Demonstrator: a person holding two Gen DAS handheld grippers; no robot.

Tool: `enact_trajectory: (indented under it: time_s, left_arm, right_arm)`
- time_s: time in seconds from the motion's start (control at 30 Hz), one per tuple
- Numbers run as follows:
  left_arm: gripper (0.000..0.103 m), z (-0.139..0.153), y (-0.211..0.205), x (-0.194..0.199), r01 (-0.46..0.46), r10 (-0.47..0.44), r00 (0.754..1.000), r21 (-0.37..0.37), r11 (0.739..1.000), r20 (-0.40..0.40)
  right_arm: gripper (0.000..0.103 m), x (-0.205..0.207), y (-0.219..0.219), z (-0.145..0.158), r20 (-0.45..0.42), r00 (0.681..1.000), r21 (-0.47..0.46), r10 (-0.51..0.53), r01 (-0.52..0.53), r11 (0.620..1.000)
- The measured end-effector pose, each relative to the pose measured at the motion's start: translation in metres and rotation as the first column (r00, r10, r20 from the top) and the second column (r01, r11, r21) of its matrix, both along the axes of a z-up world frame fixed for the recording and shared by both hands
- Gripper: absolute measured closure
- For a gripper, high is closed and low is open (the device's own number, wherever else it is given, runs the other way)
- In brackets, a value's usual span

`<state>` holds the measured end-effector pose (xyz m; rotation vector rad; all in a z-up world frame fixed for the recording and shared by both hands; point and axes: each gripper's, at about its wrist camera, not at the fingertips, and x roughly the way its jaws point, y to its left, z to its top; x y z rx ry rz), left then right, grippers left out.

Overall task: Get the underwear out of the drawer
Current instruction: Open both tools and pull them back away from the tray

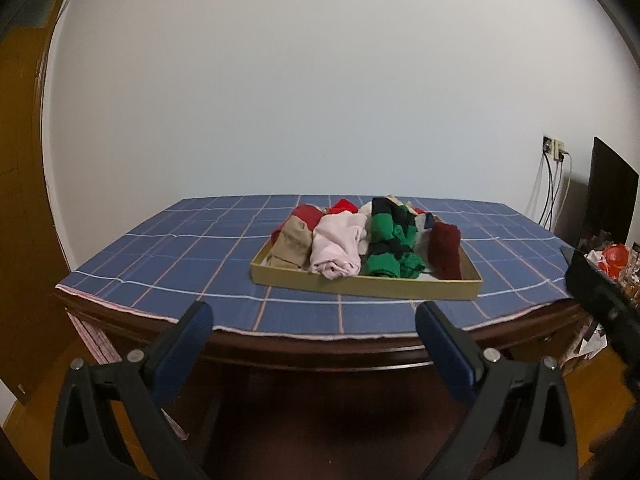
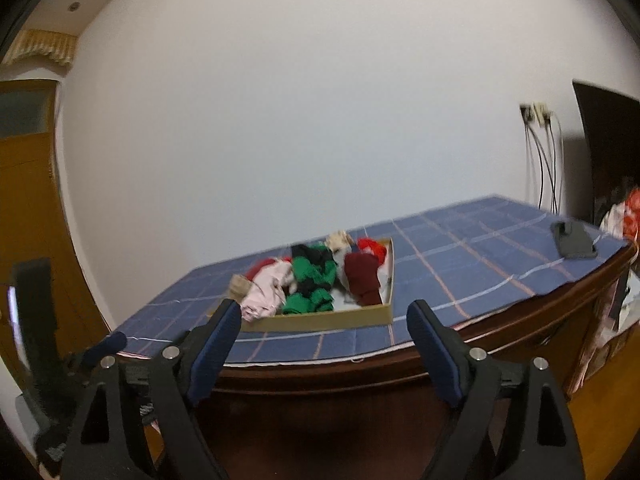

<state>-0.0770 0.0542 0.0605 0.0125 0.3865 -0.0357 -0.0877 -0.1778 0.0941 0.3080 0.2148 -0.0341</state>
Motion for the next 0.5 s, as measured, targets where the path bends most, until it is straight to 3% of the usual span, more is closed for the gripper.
enact_trajectory:
  time_s: [0.27, 0.5]
  left_arm:
    - [0.000, 0.000, 0.001, -0.035, 0.001, -0.001, 0.999, 0.012, 1.000, 0.034]
    - [0.000, -0.002, -0.003, -0.048, -0.005, 0.004, 0.999, 0.022, 1.000, 0.045]
  right_arm:
    - [0.012, -0.045, 0.023, 0.009, 0.080, 0.997, -0.072, -0.004, 0.010, 0.997]
    - [0.012, -0.060, 0.019, 0.001, 0.089, 0.996, -0.048, -0.017, 0.021, 0.999]
